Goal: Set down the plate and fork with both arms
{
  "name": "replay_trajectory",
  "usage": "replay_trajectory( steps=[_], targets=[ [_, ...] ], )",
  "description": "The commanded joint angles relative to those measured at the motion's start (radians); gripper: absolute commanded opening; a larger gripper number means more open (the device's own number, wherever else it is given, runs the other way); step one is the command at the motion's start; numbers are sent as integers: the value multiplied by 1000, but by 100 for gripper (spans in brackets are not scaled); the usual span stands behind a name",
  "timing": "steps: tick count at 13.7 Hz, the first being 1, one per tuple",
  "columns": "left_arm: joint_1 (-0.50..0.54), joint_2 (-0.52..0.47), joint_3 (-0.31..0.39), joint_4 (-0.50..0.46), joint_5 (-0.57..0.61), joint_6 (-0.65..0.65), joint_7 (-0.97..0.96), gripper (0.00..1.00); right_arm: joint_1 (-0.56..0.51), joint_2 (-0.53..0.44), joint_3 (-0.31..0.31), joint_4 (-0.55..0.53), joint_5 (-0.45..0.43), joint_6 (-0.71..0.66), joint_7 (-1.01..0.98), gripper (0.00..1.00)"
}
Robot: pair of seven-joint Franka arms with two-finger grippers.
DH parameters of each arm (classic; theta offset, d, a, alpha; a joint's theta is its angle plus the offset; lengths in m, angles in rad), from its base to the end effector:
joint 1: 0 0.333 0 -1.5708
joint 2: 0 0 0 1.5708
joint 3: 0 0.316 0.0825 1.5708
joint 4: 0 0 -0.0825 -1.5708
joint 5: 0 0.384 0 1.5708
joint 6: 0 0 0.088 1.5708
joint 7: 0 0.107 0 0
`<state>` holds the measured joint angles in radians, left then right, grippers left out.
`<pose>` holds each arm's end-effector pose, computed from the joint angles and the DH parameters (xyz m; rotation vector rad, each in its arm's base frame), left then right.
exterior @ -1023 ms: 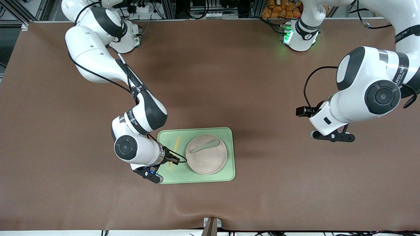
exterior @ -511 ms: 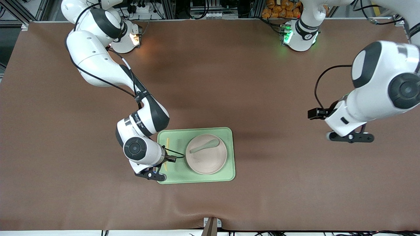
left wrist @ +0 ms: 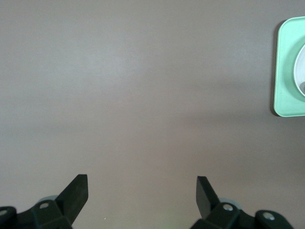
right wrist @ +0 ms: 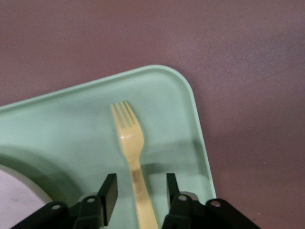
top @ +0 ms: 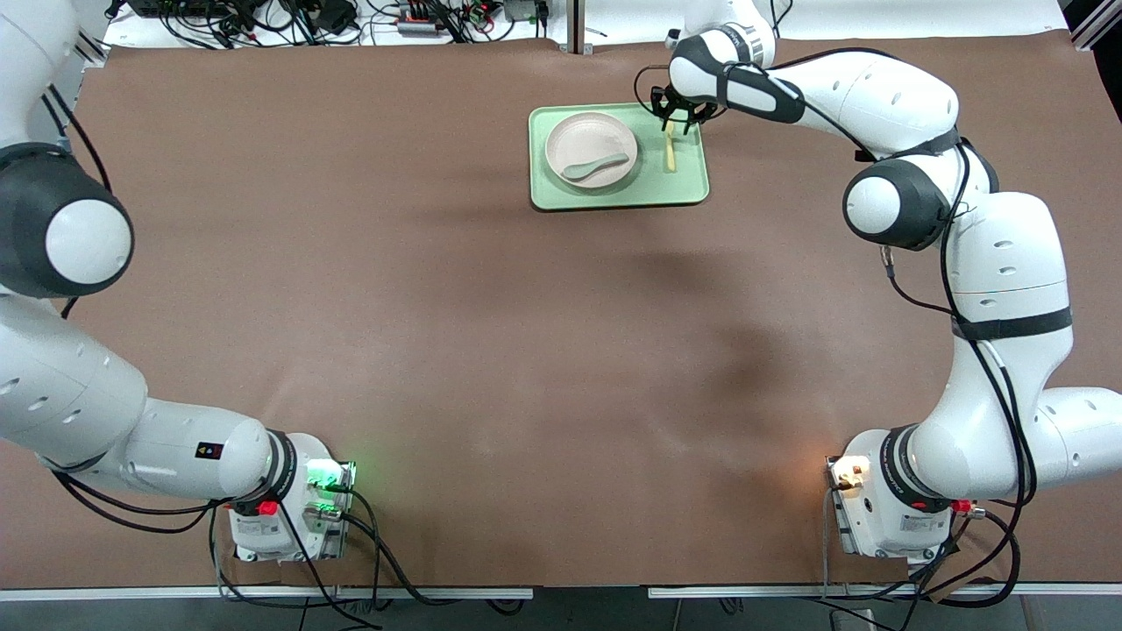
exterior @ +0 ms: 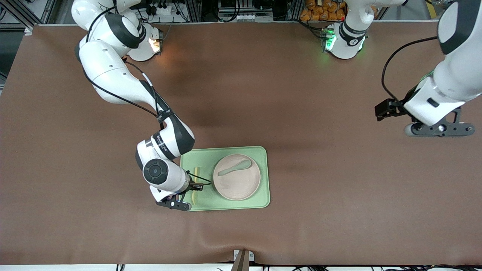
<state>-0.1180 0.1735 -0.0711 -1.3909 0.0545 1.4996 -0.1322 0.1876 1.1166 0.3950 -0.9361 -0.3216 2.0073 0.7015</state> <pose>0.5912 -0.1029 0.6028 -3.0873 0.0835 0.0878 0.7257 0.3069 0.2109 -3.0676 0.3007 0.0335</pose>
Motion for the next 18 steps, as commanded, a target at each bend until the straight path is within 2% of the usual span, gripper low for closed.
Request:
replay_trajectory(
  steps=[1,4,6,7,10,11,15,18],
  targets=[
    [47,-75,-7,-26,19,-36,94,100,-7,-35,5,-15,-19,-2,7,100],
    [57,-112,-3,-23,18,-85,169,100,-29,-58,15,-10,-16,-68,6,100],
    [43,-121,-1,-19,19,-95,192,100,-83,-115,45,-10,-11,-91,6,100],
    [40,-123,-1,-16,18,-98,197,100,-115,-135,67,-10,-11,-119,3,100],
    [23,-143,56,-16,5,-127,268,100,-226,-213,188,-10,-17,-255,0,100],
    [32,-141,63,-17,2,-143,298,100,-244,-237,197,-10,-19,-315,-4,100],
    [44,-143,62,-17,-15,-150,303,100,-278,-386,177,-4,-20,-452,-48,100],
    [44,-144,60,-16,-34,-150,290,100,-280,-486,111,-15,-1,-479,-123,100]
  ],
)
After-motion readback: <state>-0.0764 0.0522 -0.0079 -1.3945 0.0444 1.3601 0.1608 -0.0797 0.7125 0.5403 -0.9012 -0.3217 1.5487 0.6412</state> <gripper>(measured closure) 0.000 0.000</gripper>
